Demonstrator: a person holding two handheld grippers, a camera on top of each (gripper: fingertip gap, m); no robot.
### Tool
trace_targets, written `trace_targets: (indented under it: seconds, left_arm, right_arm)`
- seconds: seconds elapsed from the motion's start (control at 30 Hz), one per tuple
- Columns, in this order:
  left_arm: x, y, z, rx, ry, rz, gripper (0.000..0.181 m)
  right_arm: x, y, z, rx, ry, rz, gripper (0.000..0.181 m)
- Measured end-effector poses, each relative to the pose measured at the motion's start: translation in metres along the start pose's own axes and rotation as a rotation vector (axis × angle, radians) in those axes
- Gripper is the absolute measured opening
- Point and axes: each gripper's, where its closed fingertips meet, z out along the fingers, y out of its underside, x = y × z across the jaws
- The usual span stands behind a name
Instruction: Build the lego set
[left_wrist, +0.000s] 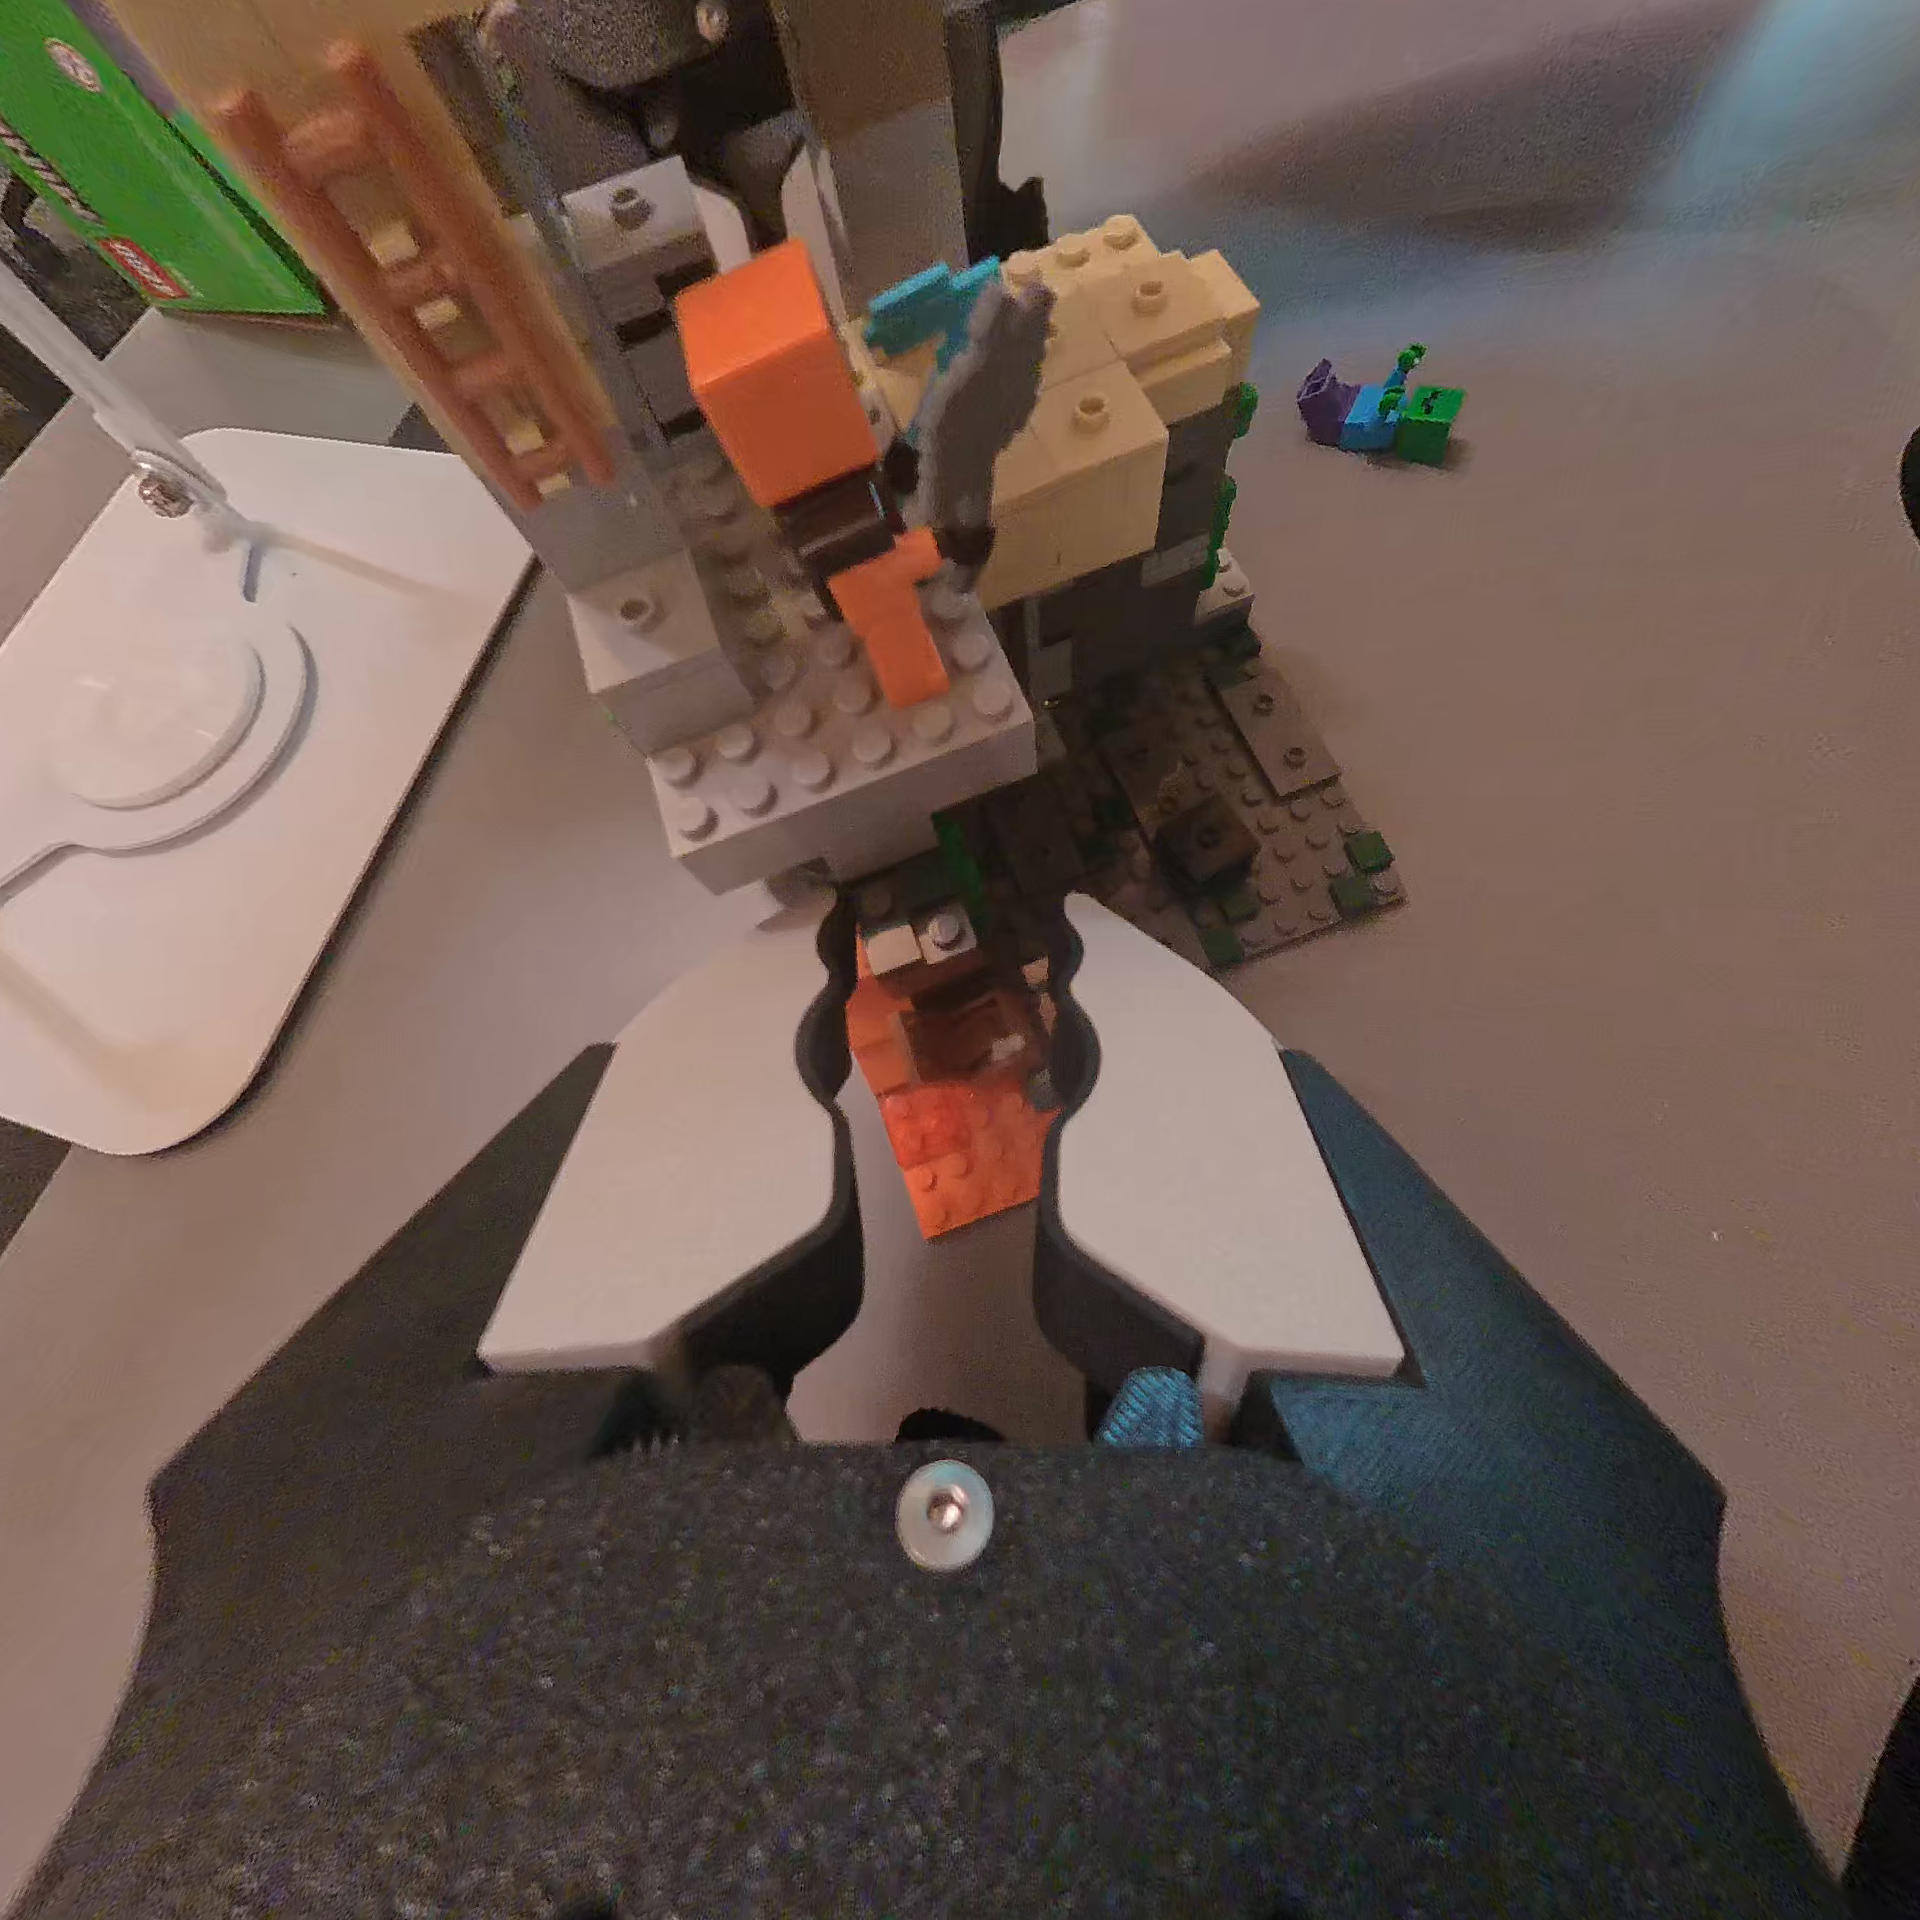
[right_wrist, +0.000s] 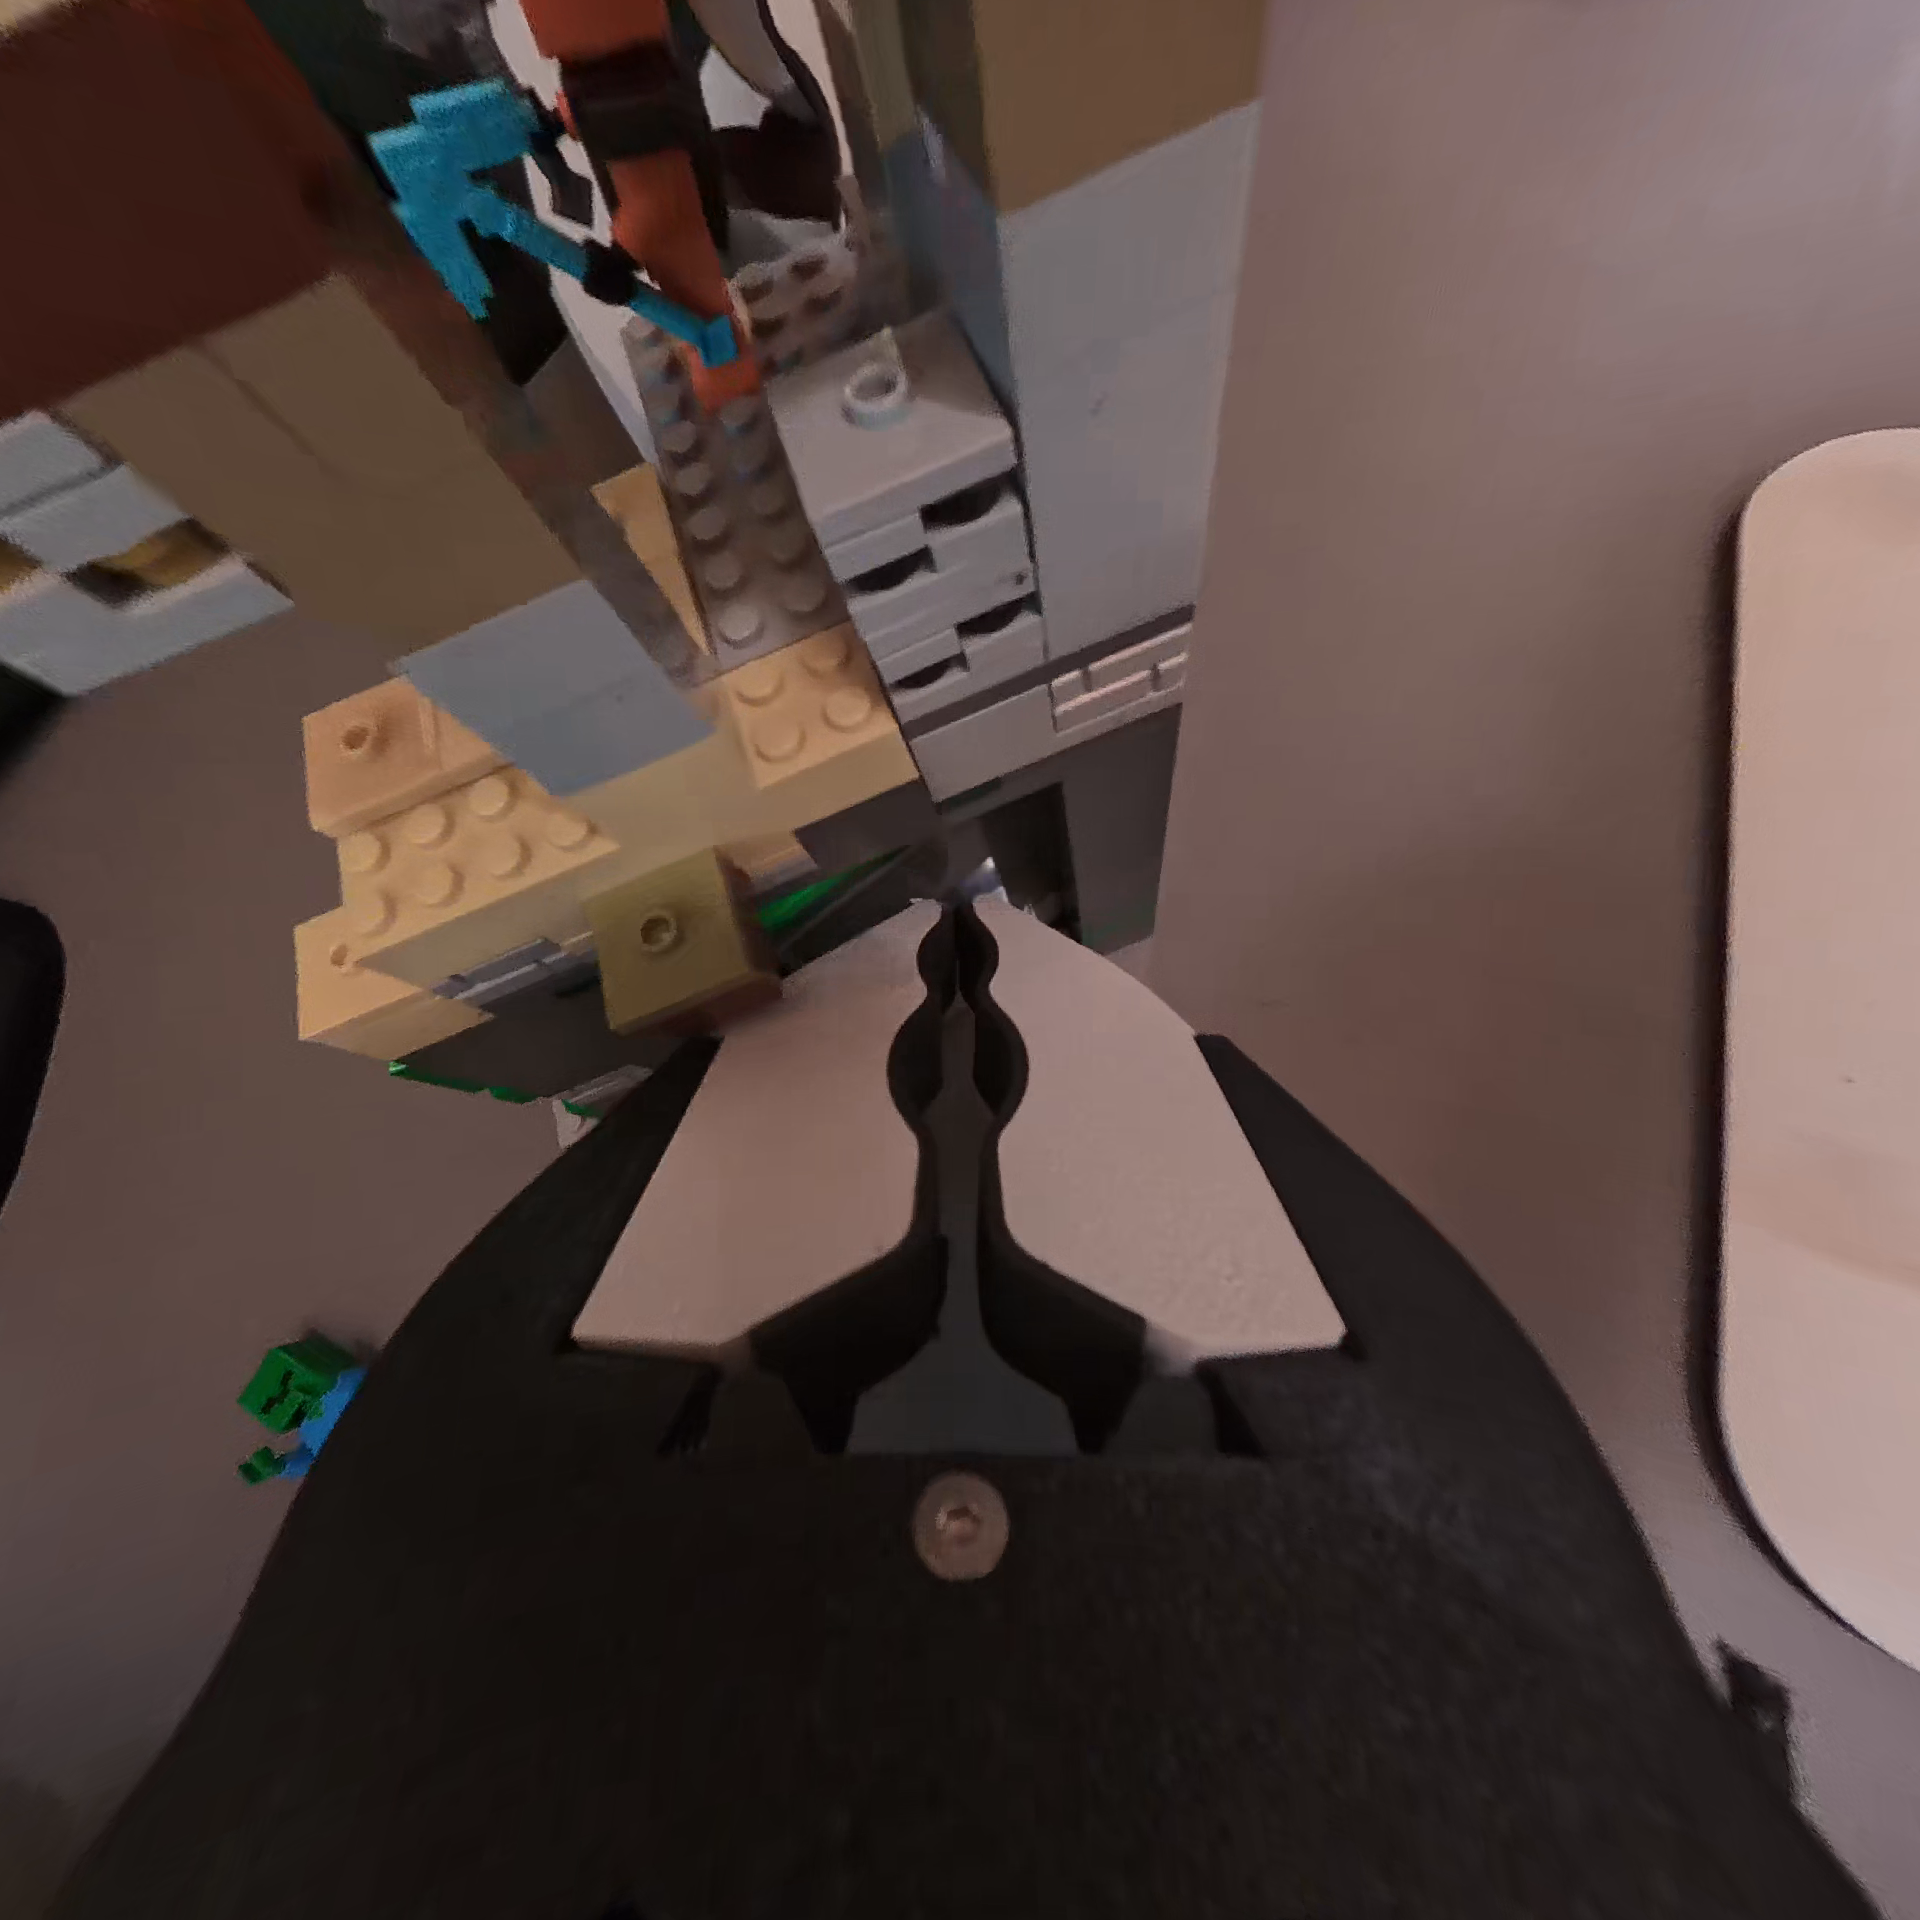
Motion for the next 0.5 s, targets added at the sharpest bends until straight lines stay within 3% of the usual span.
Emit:
trace_targets:
  seconds: [0.23, 0.5]
  left_arm:
    - [0.002, 0.0, 0.0, 0.0, 0.009, 0.0, 0.034]
    - [0.006, 0.0, 0.001, -0.006, 0.014, -0.004, 0.034]
  right_arm:
    - [-0.012, 0.009, -0.005, -0.049, -0.092, 0.042, 0.0]
    - [-0.024, 0.004, 0.012, -0.049, -0.161, 0.077, 0.0]
